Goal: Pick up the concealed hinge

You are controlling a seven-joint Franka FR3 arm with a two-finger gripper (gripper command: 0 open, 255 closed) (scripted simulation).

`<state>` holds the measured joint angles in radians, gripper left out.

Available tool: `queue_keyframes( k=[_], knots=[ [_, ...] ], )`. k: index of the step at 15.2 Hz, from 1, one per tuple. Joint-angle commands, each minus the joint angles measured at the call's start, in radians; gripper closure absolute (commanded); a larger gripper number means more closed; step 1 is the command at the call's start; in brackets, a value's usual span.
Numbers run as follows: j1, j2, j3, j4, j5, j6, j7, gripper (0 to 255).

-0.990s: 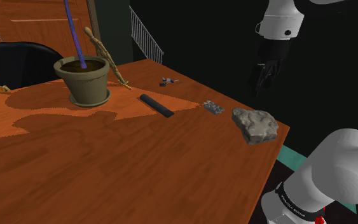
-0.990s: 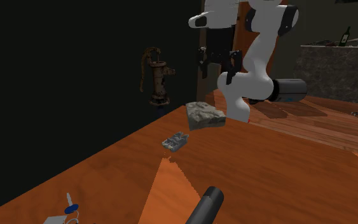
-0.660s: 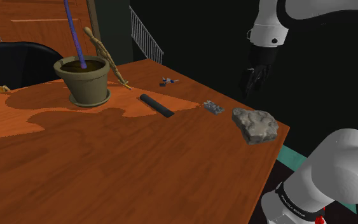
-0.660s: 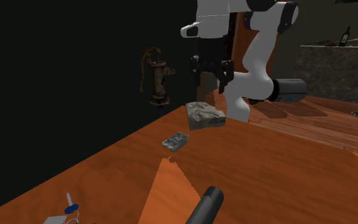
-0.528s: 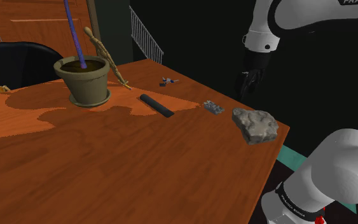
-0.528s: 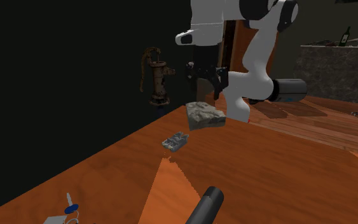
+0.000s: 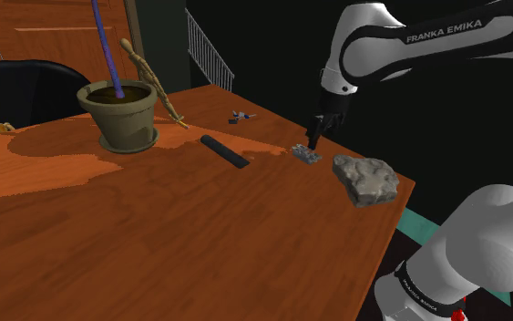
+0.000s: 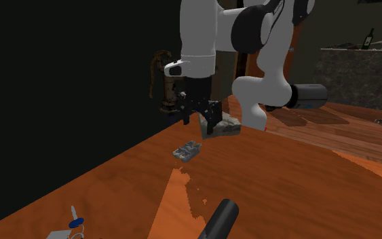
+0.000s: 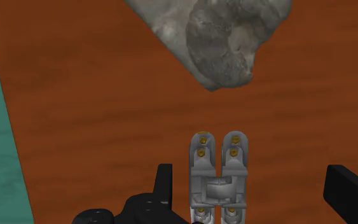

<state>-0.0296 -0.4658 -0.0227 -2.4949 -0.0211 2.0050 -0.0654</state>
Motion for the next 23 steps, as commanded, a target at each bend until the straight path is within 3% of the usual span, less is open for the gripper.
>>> queue_keyframes(
  k=[1, 3, 12, 13, 23],
  knots=[
    [0.000, 0.065, -0.010, 0.010, 0.004, 0.078, -0.016, 0],
    [0.001, 0.122, -0.017, 0.024, 0.009, 0.136, -0.030, 0],
    [0.001, 0.176, -0.019, -0.036, 0.010, 0.249, -0.031, 0],
    [0.000, 0.173, -0.020, -0.038, 0.010, 0.248, -0.032, 255],
    [0.001, 0.168, -0.019, -0.029, 0.010, 0.234, -0.031, 255]
  ],
)
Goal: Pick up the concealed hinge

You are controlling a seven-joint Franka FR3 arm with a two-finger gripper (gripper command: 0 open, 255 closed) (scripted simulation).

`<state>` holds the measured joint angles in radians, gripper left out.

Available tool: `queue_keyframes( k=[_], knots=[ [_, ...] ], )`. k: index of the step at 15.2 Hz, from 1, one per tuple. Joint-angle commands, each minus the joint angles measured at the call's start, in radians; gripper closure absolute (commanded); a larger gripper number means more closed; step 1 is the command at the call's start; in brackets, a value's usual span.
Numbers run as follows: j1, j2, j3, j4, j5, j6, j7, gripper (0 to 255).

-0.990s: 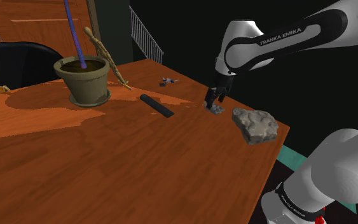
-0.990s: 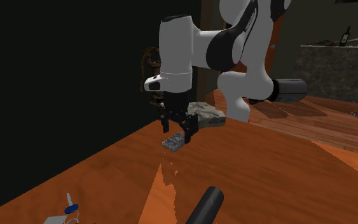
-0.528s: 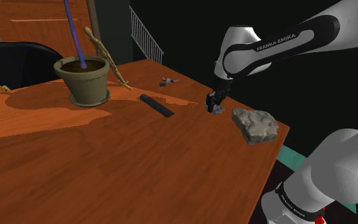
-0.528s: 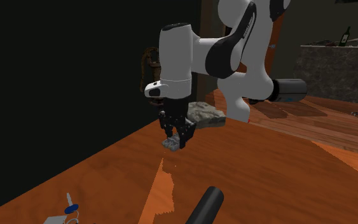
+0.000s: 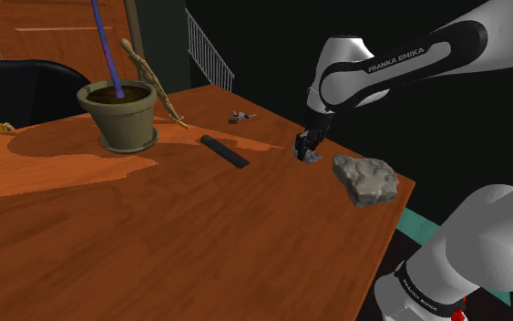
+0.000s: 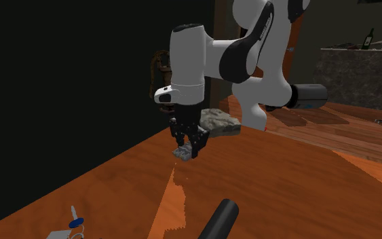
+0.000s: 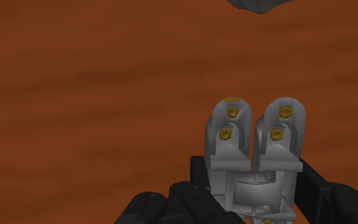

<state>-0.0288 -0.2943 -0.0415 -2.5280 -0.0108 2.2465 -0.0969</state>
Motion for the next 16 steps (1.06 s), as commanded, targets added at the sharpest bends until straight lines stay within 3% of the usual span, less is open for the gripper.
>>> queue_keyframes(
  k=[1, 16],
  knots=[
    [0.000, -0.012, 0.001, 0.011, 0.000, -0.023, 0.001, 255],
    [0.000, -0.087, 0.003, 0.129, -0.001, -0.216, 0.003, 255]
  ],
)
